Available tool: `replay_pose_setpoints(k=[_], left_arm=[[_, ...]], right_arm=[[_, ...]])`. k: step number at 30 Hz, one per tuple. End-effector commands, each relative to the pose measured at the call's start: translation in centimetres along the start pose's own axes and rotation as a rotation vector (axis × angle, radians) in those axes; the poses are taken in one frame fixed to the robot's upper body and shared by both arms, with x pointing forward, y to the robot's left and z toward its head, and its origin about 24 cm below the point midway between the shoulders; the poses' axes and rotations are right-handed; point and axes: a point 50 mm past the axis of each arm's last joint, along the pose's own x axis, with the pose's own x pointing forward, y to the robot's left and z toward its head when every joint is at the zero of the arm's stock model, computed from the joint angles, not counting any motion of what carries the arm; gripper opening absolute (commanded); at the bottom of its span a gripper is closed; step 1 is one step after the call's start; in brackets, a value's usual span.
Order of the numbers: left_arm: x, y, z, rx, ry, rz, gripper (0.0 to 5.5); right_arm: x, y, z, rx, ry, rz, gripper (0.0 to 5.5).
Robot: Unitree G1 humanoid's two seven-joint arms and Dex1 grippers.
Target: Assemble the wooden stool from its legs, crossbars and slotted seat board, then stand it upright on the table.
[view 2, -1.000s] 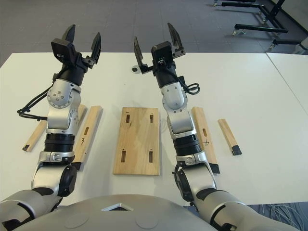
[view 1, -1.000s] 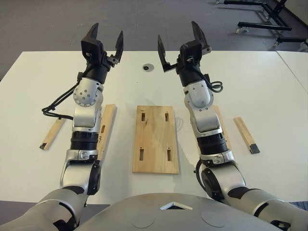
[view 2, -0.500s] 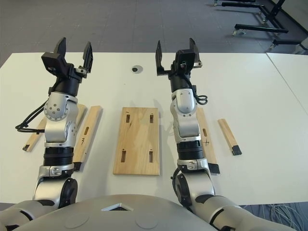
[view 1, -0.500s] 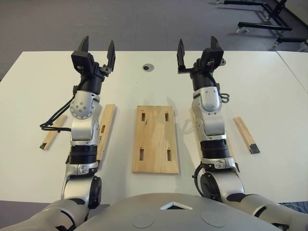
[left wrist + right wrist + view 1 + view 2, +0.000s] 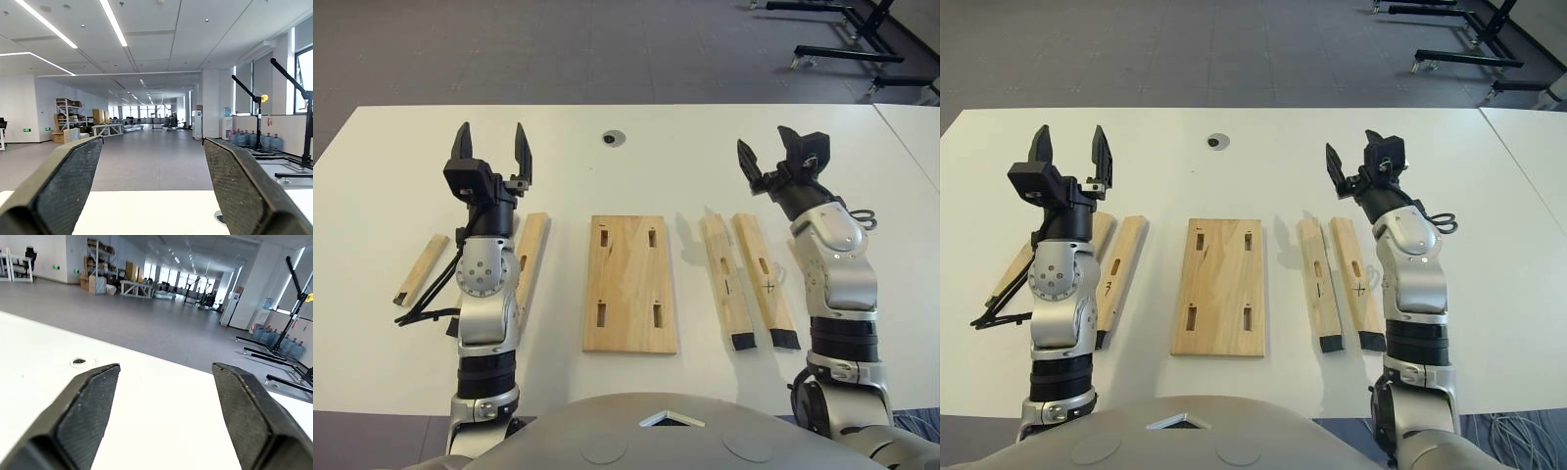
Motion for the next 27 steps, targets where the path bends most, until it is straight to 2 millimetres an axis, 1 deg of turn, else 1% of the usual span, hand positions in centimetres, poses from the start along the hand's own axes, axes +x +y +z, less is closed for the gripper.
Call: replay_pose_setpoints(k=[1, 6, 10, 13, 17, 19, 22, 24, 27], left_arm=[[-0.6, 0.2, 0.2, 0.015, 0.016, 0.031, 3.72], [-1.9, 1.0, 0.5, 0.041, 0.034, 0.089, 3.72], [-2.5, 1.2, 0.9, 0.032, 0.036, 0.111, 3.72], [-3.0, 1.4, 1.3, 0.036, 0.035, 0.122, 3.72], [-3.5, 1.3, 1.8, 0.032, 0.037, 0.132, 3.72], [-3.7, 1.3, 1.9, 0.031, 0.038, 0.134, 3.72], [-3.5, 1.3, 2.1, 0.028, 0.033, 0.128, 3.72], [-3.2, 1.3, 2.1, 0.026, 0.029, 0.120, 3.72], [-2.9, 1.5, 2.2, 0.029, 0.022, 0.110, 3.72]], right_arm=[[-1.9, -2.6, -2.0, -0.036, 0.138, -0.009, 3.45], [-5.1, -6.2, -3.8, -0.028, 0.308, 0.009, 3.45], [-7.1, -7.0, -4.8, 0.032, 0.380, 0.000, 3.45], [-8.6, -6.9, -5.1, 0.059, 0.437, 0.034, 3.45], [-11.5, -7.0, -5.7, 0.075, 0.557, 0.047, 3.45], [-12.6, -6.8, -6.2, 0.085, 0.612, 0.051, 3.45], [-14.5, -6.2, -8.0, 0.100, 0.715, 0.046, 3.45], [-15.6, -5.2, -9.4, 0.132, 0.791, 0.053, 3.45], [-16.2, -4.1, -10.4, 0.138, 0.837, 0.083, 2.79]])
